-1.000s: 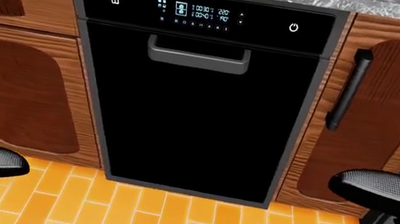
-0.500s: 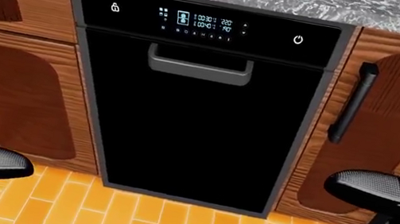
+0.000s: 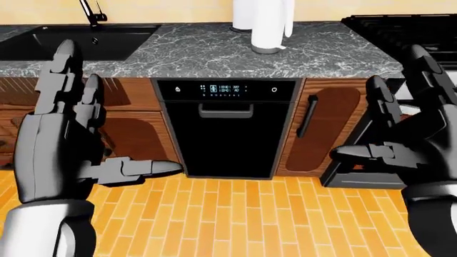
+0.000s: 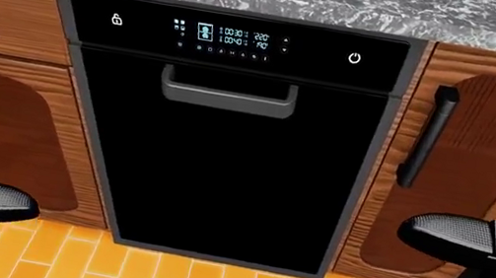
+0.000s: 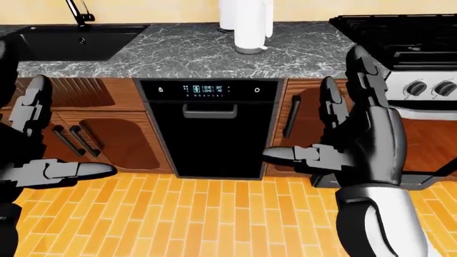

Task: Close the lid of the electric kettle.

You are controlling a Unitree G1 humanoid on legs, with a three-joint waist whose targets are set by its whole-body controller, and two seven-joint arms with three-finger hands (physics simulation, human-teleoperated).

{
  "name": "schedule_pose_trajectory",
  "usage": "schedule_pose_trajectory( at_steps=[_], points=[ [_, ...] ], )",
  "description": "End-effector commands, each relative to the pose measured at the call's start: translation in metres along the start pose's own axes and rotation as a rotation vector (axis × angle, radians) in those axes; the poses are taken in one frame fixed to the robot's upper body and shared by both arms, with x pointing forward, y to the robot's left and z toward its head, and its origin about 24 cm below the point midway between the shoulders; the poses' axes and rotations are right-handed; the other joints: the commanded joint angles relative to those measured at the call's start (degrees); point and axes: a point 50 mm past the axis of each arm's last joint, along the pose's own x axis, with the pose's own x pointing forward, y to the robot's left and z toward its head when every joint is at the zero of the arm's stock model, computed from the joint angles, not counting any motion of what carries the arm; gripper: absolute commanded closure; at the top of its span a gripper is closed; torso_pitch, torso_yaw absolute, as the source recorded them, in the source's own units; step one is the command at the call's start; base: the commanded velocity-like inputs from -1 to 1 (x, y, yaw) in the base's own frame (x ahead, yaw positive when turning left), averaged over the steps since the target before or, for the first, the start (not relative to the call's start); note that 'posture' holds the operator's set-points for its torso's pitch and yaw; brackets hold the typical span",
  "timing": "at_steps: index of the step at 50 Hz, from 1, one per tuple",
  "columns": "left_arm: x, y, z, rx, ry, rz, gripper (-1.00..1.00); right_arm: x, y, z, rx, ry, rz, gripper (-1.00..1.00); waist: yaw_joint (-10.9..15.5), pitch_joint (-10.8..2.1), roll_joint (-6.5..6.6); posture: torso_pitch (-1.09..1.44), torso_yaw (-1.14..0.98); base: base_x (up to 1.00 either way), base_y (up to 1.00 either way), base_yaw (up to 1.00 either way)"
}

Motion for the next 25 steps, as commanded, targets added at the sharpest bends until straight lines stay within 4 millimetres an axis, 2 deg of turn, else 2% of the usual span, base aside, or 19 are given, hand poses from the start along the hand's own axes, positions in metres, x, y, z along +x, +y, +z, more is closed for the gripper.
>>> schedule_pose_trajectory(
  at_steps=[1,4,6,8,9,10,11,12,14,17,20,21,22,23,24,25],
  points=[
    [-0.0006,0.0010,0.0129,-0.005,-0.087,0.006,-1.00,-0.0011,-0.0015,0.0120,-0.001,-0.085,-0.014,-1.00,-0.25,-0.96,0.04,0.00,0.00,0.12,-0.06,0.00],
    [-0.0005,0.0010,0.0133,-0.006,-0.087,0.006,-1.00,-0.0010,-0.0017,0.0122,-0.001,-0.085,-0.015,-1.00,-0.17,-0.49,-1.50,0.00,0.00,0.12,-0.07,0.00],
    [-0.0006,0.0009,0.0125,-0.005,-0.086,0.006,-1.00,-0.0007,-0.0017,0.0116,-0.001,-0.084,-0.015,-1.00,0.00,-0.32,-3.07,0.00,0.00,0.12,-0.07,0.00],
    [-0.0004,0.0008,0.0133,-0.005,-0.086,0.006,-1.00,-0.0006,-0.0017,0.0120,-0.001,-0.085,-0.015,-1.00,0.12,-0.94,-5.67,0.00,0.00,0.12,-0.07,0.00],
    [-0.0005,0.0010,0.0131,-0.006,-0.087,0.006,-1.00,-0.0007,-0.0017,0.0121,-0.001,-0.085,-0.015,-1.00,-0.07,-1.73,-7.99,0.00,0.00,0.12,-0.06,0.00],
    [-0.0005,0.0011,0.0130,-0.006,-0.087,0.007,-1.00,-0.0009,-0.0015,0.0120,-0.002,-0.085,-0.015,-1.00,-0.58,-1.08,-5.22,0.00,0.00,0.12,-0.07,0.00],
    [-0.0005,0.0012,0.0131,-0.006,-0.087,0.007,-1.00,-0.0009,-0.0014,0.0120,-0.002,-0.085,-0.014,-1.00,-0.38,-0.85,-6.21,0.00,0.00,0.12,-0.05,0.00],
    [-0.0005,0.0012,0.0129,-0.006,-0.087,0.007,-1.00,-0.0007,-0.0015,0.0118,-0.003,-0.085,-0.015,-1.00,-0.78,-0.87,-6.03,0.00,0.00,0.12,-0.07,0.00],
    [-0.0006,0.0013,0.0125,-0.006,-0.087,0.008,-1.00,-0.0007,-0.0018,0.0115,-0.003,-0.084,-0.015,-1.00,-0.80,-1.02,-5.18,0.00,0.00,0.11,-0.07,0.00],
    [-0.0006,0.0015,0.0129,-0.006,-0.087,0.009,-1.00,-0.0009,-0.0020,0.0116,-0.002,-0.084,-0.017,-1.00,-0.86,-0.18,-3.68,0.00,0.00,0.12,-0.07,0.00],
    [-0.0006,0.0014,0.0127,-0.005,-0.087,0.009,-1.00,-0.0008,-0.0022,0.0110,-0.005,-0.083,-0.017,-1.00,-1.16,-0.03,-1.55,0.00,0.00,0.13,-0.05,0.00],
    [-0.0006,0.0016,0.0129,-0.006,-0.088,0.010,-1.00,-0.0007,-0.0022,0.0108,-0.003,-0.083,-0.017,-1.00,-1.31,-0.33,-0.36,0.00,0.00,0.12,-0.04,0.00],
    [-0.0008,0.0018,0.0127,-0.006,-0.088,0.011,-1.00,-0.0010,-0.0021,0.0108,-0.005,-0.083,-0.016,-1.00,-1.37,-0.94,1.37,0.00,0.00,0.12,-0.05,0.00],
    [-0.0008,0.0018,0.0126,-0.007,-0.088,0.011,-1.00,-0.0011,-0.0022,0.0107,-0.005,-0.083,-0.017,-1.00,-1.12,-0.86,0.54,0.00,0.00,0.12,-0.04,0.00],
    [-0.0009,0.0014,0.0120,-0.005,-0.088,0.010,-1.00,-0.0011,-0.0023,0.0103,-0.005,-0.082,-0.017,-1.00,-0.62,-0.60,0.40,0.00,0.00,0.13,-0.05,0.00],
    [-0.0009,0.0015,0.0122,-0.006,-0.088,0.010,-1.00,-0.0011,-0.0023,0.0105,-0.005,-0.083,-0.017,-1.00,-0.82,-0.33,0.88,0.00,0.00,0.12,-0.04,0.00]
  ],
)
